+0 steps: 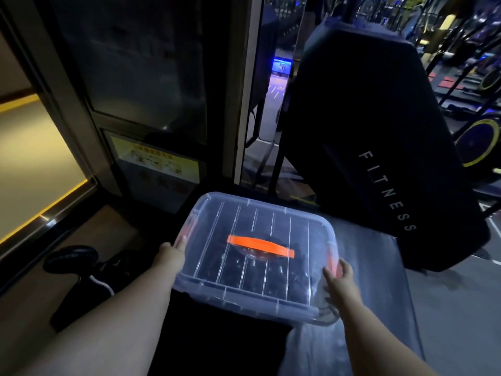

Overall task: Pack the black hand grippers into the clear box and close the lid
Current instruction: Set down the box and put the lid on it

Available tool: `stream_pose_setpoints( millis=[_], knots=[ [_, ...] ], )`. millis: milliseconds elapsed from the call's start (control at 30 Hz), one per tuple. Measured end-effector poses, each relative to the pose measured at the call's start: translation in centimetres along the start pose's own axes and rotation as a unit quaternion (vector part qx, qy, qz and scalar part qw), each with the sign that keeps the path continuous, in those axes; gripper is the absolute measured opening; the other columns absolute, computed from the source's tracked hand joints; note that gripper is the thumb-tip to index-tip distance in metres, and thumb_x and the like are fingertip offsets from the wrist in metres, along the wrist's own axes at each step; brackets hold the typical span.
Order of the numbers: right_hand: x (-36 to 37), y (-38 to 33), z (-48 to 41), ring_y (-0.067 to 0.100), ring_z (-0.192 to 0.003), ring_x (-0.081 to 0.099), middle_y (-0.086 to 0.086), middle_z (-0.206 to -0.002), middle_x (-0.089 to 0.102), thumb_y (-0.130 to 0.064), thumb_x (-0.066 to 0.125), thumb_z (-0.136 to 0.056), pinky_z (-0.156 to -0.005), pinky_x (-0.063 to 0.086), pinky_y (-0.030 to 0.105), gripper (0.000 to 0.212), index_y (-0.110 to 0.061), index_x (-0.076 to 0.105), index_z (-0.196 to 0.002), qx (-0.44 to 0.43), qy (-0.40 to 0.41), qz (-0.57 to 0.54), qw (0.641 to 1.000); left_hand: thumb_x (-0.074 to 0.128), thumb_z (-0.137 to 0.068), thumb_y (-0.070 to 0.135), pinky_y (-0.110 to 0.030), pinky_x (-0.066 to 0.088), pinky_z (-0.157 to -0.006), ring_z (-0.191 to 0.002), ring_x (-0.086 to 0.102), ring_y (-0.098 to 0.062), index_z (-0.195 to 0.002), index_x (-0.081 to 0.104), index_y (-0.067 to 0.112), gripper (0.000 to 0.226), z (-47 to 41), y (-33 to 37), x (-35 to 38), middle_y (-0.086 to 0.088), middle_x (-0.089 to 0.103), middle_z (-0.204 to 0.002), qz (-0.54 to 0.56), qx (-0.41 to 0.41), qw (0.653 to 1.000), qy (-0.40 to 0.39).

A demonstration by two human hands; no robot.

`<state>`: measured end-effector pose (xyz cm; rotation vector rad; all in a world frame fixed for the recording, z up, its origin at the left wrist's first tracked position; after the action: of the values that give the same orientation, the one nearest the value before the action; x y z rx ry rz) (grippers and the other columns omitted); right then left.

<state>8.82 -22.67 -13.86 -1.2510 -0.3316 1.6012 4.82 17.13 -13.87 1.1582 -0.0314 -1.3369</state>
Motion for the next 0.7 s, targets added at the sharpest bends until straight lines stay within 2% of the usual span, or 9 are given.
stream_pose_setpoints(
  millis=[100, 200, 300, 467, 567, 700],
  knots=[
    [0.0, 0.0, 0.1, 0.034, -0.087, 0.064, 0.009, -0.122, 0.056, -0.036, 0.061, -0.090, -0.077, 0.057, 0.049, 0.058, -0.037, 0.032, -0.140, 0.007, 0.007, -0.006, 1.000, 0.044, -0.090, 0.059, -0.047, 0.043, -0.097, -0.116, 0.051, -0.041, -0.136, 0.040, 0.001, 0.074, -1.1, -0.1, 0.0, -0.023, 0.050, -0.133, 0.023, -0.013, 0.999, -0.023],
    [-0.1, -0.1, 0.2, 0.033, -0.085, 0.061, 0.008, -0.116, 0.056, -0.036, 0.061, -0.090, -0.078, 0.056, 0.049, 0.057, -0.038, 0.033, -0.140, 0.006, 0.016, -0.002, 1.000, 0.047, -0.088, 0.060, -0.044, 0.041, -0.100, -0.121, 0.049, -0.038, -0.139, 0.039, 0.004, 0.077, -1.5, -0.3, 0.1, -0.020, 0.048, -0.136, 0.043, -0.002, 0.998, -0.041],
    [-0.1, -0.1, 0.2, 0.035, -0.089, 0.062, 0.013, -0.120, 0.059, -0.036, 0.062, -0.089, -0.082, 0.055, 0.050, 0.058, -0.036, 0.034, -0.141, -0.005, 0.028, 0.011, 1.000, 0.052, -0.089, 0.055, -0.040, 0.040, -0.094, -0.115, 0.052, -0.037, -0.132, 0.046, 0.002, 0.070, -1.8, -0.6, 0.4, -0.019, 0.055, -0.128, 0.089, 0.002, 0.995, -0.048],
    [-0.1, 0.0, 0.2, 0.033, -0.091, 0.061, 0.014, -0.122, 0.058, -0.035, 0.062, -0.089, -0.084, 0.054, 0.048, 0.060, -0.033, 0.036, -0.142, -0.025, 0.036, 0.010, 0.999, 0.059, -0.089, 0.043, -0.035, 0.045, -0.075, -0.088, 0.060, -0.033, -0.107, 0.060, 0.006, 0.041, -1.2, -0.3, 0.1, -0.014, 0.064, -0.096, 0.096, 0.082, 0.992, 0.007],
    [-0.1, 0.1, 0.0, 0.032, -0.093, 0.060, 0.015, -0.125, 0.057, -0.035, 0.063, -0.088, -0.087, 0.052, 0.046, 0.061, -0.031, 0.036, -0.143, -0.031, 0.041, 0.011, 0.999, 0.057, -0.090, 0.041, -0.034, 0.042, -0.071, -0.081, 0.058, -0.030, -0.104, 0.058, 0.012, 0.032, -0.4, 0.2, -0.3, -0.007, 0.060, -0.089, 0.045, 0.111, 0.992, 0.040],
    [-0.1, 0.4, -0.3, 0.033, -0.088, 0.060, 0.017, -0.124, 0.056, -0.037, 0.062, -0.089, -0.079, 0.053, 0.041, 0.061, -0.034, 0.036, -0.143, -0.030, 0.043, 0.012, 0.999, 0.057, -0.090, 0.041, -0.031, 0.037, -0.064, -0.073, 0.052, -0.023, -0.112, 0.054, 0.011, 0.037, 0.5, 0.5, -0.4, -0.005, 0.057, -0.088, 0.003, 0.129, 0.990, 0.056]
  ],
)
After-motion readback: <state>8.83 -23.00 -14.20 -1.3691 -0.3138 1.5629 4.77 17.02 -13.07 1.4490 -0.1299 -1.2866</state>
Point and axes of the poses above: each hand's wrist, its own z-axis away from the middle knuckle, its own x-axis out of the palm, y = z × x, the point moved 3 cm from there along -z, towards the middle knuckle
